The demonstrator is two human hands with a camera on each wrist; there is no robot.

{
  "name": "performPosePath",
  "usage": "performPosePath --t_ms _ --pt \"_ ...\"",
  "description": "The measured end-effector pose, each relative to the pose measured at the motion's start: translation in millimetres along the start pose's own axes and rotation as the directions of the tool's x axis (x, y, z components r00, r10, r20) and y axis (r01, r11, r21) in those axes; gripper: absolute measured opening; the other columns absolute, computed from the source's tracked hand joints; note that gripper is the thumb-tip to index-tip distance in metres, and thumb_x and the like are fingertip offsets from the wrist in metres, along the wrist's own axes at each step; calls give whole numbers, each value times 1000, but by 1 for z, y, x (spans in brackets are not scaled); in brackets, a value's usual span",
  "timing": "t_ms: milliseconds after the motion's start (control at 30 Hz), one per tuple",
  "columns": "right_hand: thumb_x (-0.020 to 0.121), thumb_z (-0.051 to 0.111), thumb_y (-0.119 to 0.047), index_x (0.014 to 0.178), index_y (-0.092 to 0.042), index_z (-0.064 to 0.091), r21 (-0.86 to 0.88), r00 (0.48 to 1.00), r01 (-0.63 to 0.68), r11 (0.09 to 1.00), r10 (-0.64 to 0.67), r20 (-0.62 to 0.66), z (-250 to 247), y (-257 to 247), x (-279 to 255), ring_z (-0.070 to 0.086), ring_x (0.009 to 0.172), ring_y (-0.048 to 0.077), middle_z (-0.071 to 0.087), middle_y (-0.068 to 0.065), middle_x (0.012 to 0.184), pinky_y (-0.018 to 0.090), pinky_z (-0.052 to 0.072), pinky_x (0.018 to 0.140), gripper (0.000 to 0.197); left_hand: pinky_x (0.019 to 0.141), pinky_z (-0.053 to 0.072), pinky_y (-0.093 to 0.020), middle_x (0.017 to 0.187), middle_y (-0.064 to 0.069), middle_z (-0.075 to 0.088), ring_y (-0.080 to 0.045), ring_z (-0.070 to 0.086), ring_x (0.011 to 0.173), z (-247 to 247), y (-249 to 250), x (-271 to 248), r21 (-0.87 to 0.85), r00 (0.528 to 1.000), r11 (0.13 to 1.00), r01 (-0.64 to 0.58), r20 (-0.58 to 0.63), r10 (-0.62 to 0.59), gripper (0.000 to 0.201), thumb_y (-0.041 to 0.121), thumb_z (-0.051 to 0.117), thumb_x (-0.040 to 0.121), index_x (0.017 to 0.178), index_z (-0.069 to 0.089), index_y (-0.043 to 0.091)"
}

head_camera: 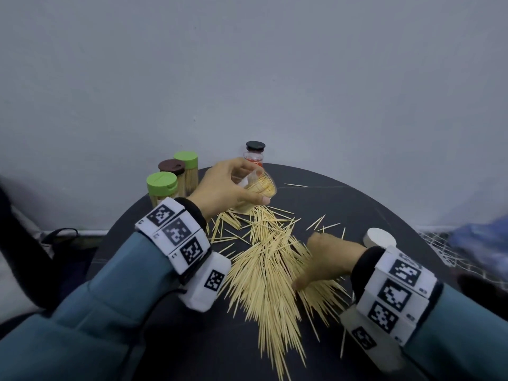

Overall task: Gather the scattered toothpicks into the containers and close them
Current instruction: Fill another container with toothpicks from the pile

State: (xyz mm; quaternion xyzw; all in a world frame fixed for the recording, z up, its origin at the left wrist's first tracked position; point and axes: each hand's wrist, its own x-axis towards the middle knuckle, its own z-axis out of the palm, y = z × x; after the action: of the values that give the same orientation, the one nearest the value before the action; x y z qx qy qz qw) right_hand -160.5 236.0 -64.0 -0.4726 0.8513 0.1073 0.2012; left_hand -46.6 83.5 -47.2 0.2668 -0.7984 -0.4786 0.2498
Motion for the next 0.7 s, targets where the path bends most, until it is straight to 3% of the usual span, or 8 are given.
performPosePath --t_ms 133,333,533,700 --pt "83 66 -38 123 -5 47 67 1000 -14 998 15 -17 1 -4 1 50 111 19 51 7 125 24 40 79 55 95 50 -41 110 -1 65 -20 61 104 0 2 -2 -5 1000 1000 -9 -3 9 56 20 88 58 108 62 26" --pt "90 60 -25 123 -4 46 52 999 -31 998 32 -25 1 -13 7 52 107 20 50 9 127 26 40 77 42 94 49 -38 111 0 64 -19 60 105 -1 3 -3 -14 1000 1000 -20 -7 20 53 18 87 60 106 61 27" --pt "94 52 -17 125 0 49 8 999 -37 999 37 -10 0 -19 13 54 116 24 54 13 128 29 45 89 35 93 47 -34 107 6 61 -16 56 107 0 2 -4 -6 1000 1000 -24 0 24 53 18 86 63 108 61 25" --pt "98 39 -14 130 -1 44 90 998 -57 994 58 -7 -8 -12 14 49 120 23 50 11 134 28 40 94 35 89 45 -31 99 11 58 -14 55 105 0 2 -4 -12 1000 1000 -24 9 24 51 17 85 64 108 60 25"
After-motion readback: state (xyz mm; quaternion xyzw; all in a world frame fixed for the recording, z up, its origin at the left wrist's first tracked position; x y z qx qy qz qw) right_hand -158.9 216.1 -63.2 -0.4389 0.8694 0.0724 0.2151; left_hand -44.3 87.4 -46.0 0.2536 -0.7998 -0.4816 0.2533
